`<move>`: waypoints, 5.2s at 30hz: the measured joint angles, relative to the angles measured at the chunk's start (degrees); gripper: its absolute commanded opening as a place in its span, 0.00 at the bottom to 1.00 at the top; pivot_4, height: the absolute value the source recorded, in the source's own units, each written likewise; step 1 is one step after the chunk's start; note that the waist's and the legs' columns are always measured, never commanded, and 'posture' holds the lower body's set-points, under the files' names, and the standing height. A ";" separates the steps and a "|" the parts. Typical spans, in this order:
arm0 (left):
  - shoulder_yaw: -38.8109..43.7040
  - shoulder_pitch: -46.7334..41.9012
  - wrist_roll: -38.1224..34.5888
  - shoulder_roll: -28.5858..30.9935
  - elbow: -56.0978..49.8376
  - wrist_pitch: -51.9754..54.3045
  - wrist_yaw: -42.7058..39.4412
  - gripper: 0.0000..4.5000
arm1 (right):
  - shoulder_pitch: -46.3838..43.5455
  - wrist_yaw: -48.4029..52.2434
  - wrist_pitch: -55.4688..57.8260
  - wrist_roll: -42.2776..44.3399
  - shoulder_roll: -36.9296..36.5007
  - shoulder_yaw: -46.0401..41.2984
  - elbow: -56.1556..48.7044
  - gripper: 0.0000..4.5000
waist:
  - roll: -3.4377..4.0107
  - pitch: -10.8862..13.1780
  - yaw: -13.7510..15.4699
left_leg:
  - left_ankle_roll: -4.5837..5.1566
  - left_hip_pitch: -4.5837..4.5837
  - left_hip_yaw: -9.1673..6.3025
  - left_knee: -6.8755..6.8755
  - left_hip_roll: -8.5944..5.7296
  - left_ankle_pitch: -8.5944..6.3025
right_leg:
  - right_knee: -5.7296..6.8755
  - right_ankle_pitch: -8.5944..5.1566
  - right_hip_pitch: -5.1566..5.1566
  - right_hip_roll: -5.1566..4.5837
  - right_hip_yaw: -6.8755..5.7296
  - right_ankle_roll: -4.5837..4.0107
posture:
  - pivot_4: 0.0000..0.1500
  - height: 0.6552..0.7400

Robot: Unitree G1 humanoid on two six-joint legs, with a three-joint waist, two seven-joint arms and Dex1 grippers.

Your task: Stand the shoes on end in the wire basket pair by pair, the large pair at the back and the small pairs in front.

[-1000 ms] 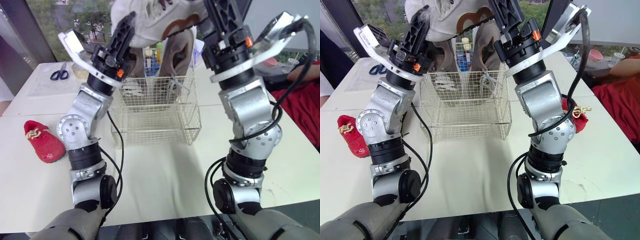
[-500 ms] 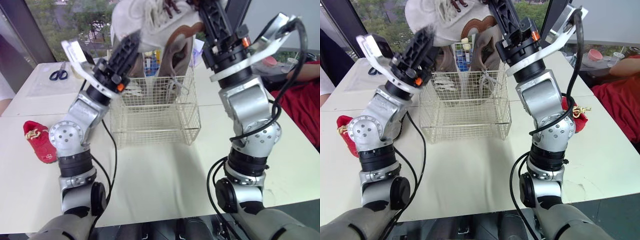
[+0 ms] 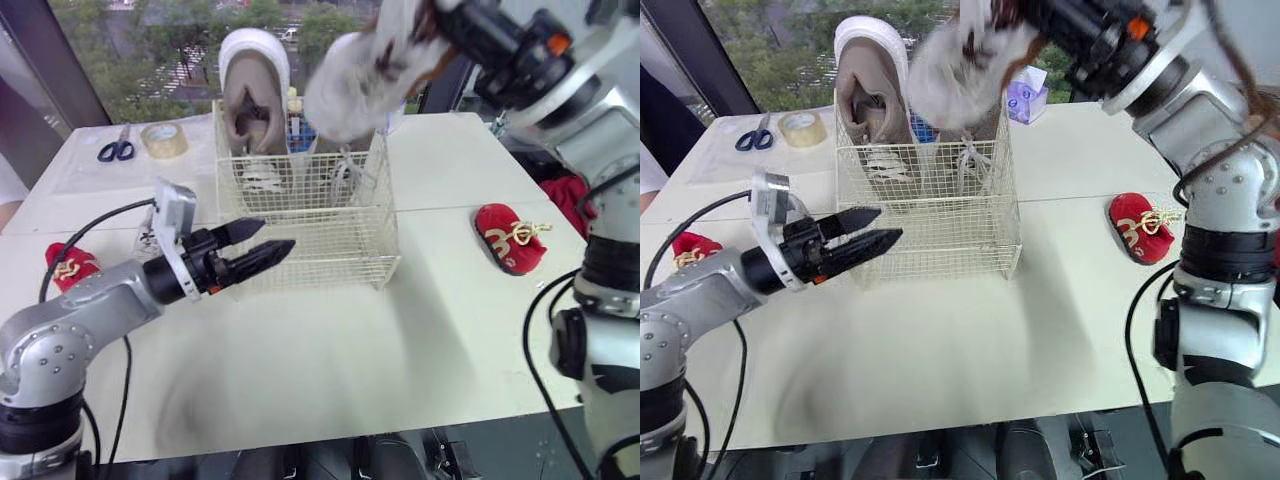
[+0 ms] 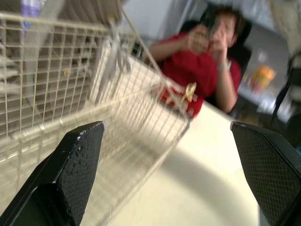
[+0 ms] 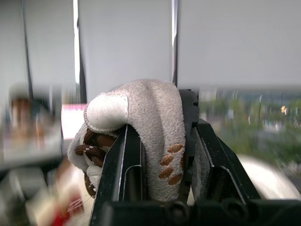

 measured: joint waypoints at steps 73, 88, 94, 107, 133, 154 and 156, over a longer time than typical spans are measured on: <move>-17.15 -56.15 53.68 -4.53 87.95 13.98 7.61 1.00 | 12.91 21.71 27.67 -8.52 -20.83 -1.31 -30.70 0.99 | -0.21 0.12 1.58 | -0.59 -0.22 0.06 -0.10 -0.17 0.12 | 0.09 0.12 -0.30 -0.58 -0.17 0.24 | 1.00 1.00; -14.04 -60.35 62.71 -7.08 102.21 1.78 5.09 0.02 | 14.28 17.29 27.09 -6.14 -20.37 -1.40 -31.89 1.00 | -0.26 0.11 1.89 | -0.49 -0.24 0.06 -0.03 -0.20 0.06 | 0.09 0.14 -0.26 -0.64 -0.19 0.25 | 1.00 1.00; -2.50 -58.13 56.95 -5.16 77.74 10.79 8.77 0.02 | 14.42 16.68 26.92 -5.51 -20.23 -1.42 -30.39 1.00 | -0.82 0.43 1.49 | -0.54 -0.53 -0.01 -0.01 -0.18 0.10 | 0.11 0.14 -0.46 -0.65 -0.15 0.25 | 1.00 1.00; 10.41 -22.15 40.14 -32.27 -15.10 5.04 18.90 0.02 | 13.68 12.89 27.64 -5.28 -15.34 -1.18 -20.76 1.00 | -0.78 0.38 1.78 | -0.79 0.02 -0.01 0.09 -0.14 0.30 | 0.17 0.22 0.14 -0.51 -0.22 0.18 | 1.00 1.00; -18.60 -16.52 65.29 -38.28 24.45 -63.26 5.02 0.02 | 13.76 8.40 37.46 -3.84 -14.64 -3.04 -23.19 1.00 | -0.74 0.33 2.29 | 0.28 -0.11 0.04 0.19 -0.17 0.03 | 0.01 0.25 0.09 -0.63 -0.32 0.16 | 1.00 1.00; -20.96 -12.67 68.27 -40.27 34.61 -64.78 8.05 0.21 | 19.41 2.90 39.62 0.87 -16.32 -8.14 -27.01 1.00 | -0.67 0.29 3.10 | 0.31 -0.15 0.00 0.19 -0.13 0.01 | -0.01 0.26 0.06 -0.61 -0.37 0.15 | 1.00 1.00; -20.76 -11.59 66.14 -40.22 31.82 -61.76 7.27 0.39 | 19.82 2.78 38.96 0.91 -16.32 -8.14 -27.00 1.00 | -0.67 0.29 3.04 | 0.31 -0.15 0.00 0.19 -0.13 0.00 | -0.01 0.26 0.07 -0.62 -0.36 0.15 | 1.00 1.00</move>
